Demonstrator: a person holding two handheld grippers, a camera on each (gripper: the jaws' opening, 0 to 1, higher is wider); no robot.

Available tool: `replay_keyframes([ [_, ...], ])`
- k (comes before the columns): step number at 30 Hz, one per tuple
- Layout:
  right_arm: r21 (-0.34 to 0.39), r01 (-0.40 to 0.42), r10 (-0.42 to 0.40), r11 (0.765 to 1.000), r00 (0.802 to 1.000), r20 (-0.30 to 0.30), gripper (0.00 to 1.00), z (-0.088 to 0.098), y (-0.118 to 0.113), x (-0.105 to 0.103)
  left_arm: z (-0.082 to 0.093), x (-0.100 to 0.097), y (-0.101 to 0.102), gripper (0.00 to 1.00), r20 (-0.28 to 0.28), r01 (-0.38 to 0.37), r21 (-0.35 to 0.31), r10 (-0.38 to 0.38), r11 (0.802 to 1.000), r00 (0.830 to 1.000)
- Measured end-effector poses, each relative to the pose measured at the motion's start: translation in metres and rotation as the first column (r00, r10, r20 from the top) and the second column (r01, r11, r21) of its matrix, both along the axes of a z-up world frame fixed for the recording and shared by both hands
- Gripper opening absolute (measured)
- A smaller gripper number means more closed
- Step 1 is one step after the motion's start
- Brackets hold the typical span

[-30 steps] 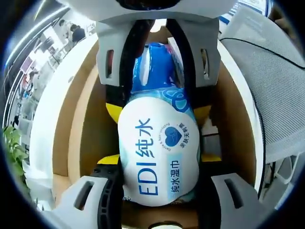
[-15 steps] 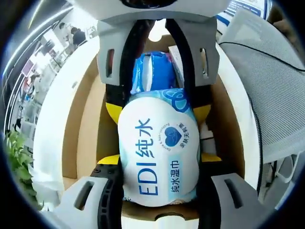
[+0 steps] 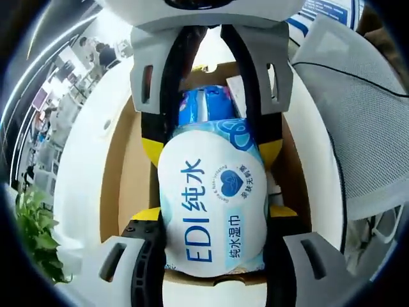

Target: Operate the shoe box by opening the lid, removing the specified soft item, and placing it in the target area until the item is outside and the box remains undamaged.

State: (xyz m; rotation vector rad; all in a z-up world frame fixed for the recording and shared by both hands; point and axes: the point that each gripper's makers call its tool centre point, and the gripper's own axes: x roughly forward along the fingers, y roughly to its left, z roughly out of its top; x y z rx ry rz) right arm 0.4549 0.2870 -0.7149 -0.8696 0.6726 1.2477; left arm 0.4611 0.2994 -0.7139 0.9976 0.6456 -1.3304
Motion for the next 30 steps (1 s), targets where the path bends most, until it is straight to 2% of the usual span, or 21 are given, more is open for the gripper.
replay_keyframes([
  [14, -0.002, 0.035, -0.035, 0.999, 0.999, 0.039, 0.55, 0.02, -0.024, -0.004, 0.02, -0.004, -0.024, 0.61, 0.036, 0.043, -0.002, -0.043, 0.999, 0.998],
  [30, -0.007, 0.109, -0.109, 0.994, 0.992, 0.066, 0.55, 0.036, -0.07, -0.013, 0.035, -0.012, -0.072, 0.61, 0.063, 0.126, -0.012, -0.125, 0.992, 0.99],
])
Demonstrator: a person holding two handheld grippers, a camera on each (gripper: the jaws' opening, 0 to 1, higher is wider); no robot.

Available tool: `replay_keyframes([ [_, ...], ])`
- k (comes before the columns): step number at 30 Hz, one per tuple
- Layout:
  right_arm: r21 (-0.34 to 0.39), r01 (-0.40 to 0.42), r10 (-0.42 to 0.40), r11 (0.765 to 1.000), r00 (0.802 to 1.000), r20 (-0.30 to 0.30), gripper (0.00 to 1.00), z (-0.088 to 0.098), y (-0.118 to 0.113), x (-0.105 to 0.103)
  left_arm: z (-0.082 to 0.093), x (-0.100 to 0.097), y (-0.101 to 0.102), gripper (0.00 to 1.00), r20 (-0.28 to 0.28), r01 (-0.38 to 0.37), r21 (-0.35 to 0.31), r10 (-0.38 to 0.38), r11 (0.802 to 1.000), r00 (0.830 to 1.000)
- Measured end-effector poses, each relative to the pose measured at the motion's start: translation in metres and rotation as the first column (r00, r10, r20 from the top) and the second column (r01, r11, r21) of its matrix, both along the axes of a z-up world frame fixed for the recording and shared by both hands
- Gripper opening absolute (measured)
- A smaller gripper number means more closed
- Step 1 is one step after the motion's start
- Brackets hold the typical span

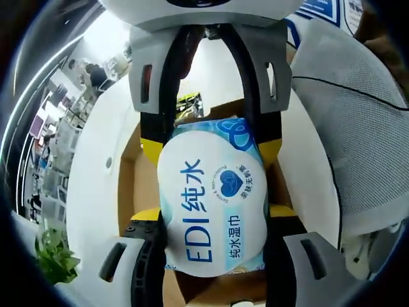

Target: Operate the shoe box by opening the lid, removing the specified soft item, and placing it in the target area until the item is outside and the box remains undamaged.

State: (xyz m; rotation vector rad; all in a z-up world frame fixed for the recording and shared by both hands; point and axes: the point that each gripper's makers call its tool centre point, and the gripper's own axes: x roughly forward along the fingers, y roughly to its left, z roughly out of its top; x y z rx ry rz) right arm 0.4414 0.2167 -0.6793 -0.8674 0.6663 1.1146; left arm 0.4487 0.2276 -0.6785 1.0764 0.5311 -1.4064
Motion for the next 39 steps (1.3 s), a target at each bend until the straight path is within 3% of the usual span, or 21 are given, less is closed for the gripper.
replay_keyframes([
  [21, 0.001, 0.103, -0.103, 0.995, 0.994, 0.027, 0.55, 0.011, -0.064, -0.015, 0.011, -0.014, -0.064, 0.61, 0.024, 0.107, 0.001, -0.107, 0.994, 0.994],
  [39, -0.016, 0.133, -0.133, 0.991, 0.991, 0.028, 0.54, 0.014, -0.119, -0.023, 0.013, -0.021, -0.121, 0.6, 0.019, 0.148, -0.011, -0.148, 0.989, 0.989],
])
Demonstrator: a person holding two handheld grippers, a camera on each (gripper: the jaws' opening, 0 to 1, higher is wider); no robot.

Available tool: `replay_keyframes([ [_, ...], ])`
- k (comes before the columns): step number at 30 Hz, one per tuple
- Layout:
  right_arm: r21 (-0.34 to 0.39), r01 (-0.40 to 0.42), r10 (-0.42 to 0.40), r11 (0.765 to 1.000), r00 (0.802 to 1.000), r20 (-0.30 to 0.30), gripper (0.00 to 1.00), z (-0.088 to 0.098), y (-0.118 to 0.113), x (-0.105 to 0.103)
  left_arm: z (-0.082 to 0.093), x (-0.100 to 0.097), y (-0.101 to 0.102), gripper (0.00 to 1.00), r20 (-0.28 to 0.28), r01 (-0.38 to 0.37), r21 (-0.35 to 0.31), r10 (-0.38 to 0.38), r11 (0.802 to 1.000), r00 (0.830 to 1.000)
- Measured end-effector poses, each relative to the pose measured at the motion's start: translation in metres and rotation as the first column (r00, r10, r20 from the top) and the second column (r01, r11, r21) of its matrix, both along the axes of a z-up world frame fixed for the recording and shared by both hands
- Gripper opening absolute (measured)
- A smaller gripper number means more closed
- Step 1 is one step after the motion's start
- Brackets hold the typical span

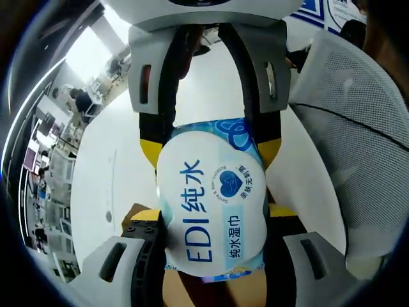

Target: Operate the shoe box by opening the lid, removing the specified soft item, and placing it in the target area until the item is outside and the box remains undamaged.

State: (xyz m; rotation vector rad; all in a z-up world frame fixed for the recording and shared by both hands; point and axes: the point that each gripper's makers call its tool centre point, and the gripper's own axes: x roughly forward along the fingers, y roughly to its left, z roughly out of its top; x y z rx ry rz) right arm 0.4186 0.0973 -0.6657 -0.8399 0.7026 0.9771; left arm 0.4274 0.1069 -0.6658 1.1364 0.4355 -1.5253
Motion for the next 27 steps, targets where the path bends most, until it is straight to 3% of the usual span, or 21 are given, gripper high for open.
replay_keyframes([
  [27, -0.017, 0.017, -0.017, 1.0, 1.0, 0.006, 0.54, 0.0, -0.065, 0.018, -0.001, 0.017, -0.066, 0.6, -0.004, 0.024, -0.021, -0.024, 0.999, 1.0],
])
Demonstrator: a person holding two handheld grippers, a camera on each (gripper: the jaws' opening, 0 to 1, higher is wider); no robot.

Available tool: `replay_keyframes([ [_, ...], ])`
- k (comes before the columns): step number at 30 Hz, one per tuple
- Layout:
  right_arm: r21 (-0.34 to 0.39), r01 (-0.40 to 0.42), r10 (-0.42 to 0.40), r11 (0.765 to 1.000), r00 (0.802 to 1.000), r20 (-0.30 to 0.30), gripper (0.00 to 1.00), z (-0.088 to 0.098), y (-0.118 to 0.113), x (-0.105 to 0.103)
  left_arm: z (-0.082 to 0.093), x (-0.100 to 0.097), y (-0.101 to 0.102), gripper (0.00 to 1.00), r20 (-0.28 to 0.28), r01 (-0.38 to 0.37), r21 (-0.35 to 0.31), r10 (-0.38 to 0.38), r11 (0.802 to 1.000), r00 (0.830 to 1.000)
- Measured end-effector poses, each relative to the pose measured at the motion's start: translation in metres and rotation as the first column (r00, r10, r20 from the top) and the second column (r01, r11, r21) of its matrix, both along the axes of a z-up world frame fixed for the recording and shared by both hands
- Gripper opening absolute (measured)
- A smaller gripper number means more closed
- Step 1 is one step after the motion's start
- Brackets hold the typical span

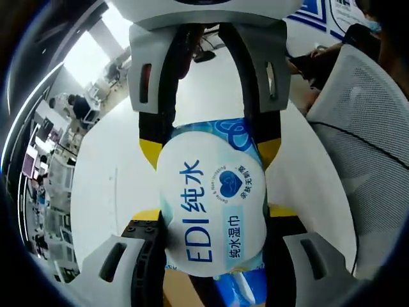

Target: Operate the shoe box by opening the lid, removing the specified soft item, and placing it in the target area until the item is outside and the box remains undamaged.

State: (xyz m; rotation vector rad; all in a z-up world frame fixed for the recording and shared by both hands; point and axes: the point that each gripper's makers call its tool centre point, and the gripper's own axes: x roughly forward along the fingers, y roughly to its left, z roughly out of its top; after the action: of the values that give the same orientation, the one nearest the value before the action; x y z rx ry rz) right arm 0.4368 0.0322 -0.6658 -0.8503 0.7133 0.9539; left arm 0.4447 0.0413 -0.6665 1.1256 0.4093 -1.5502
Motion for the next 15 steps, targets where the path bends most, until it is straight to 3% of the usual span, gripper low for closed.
replay_keyframes([
  [15, -0.015, -0.019, 0.019, 1.0, 1.0, -0.014, 0.54, -0.004, -0.022, 0.019, -0.005, 0.019, -0.022, 0.6, -0.016, -0.018, -0.006, 0.018, 1.0, 1.0],
])
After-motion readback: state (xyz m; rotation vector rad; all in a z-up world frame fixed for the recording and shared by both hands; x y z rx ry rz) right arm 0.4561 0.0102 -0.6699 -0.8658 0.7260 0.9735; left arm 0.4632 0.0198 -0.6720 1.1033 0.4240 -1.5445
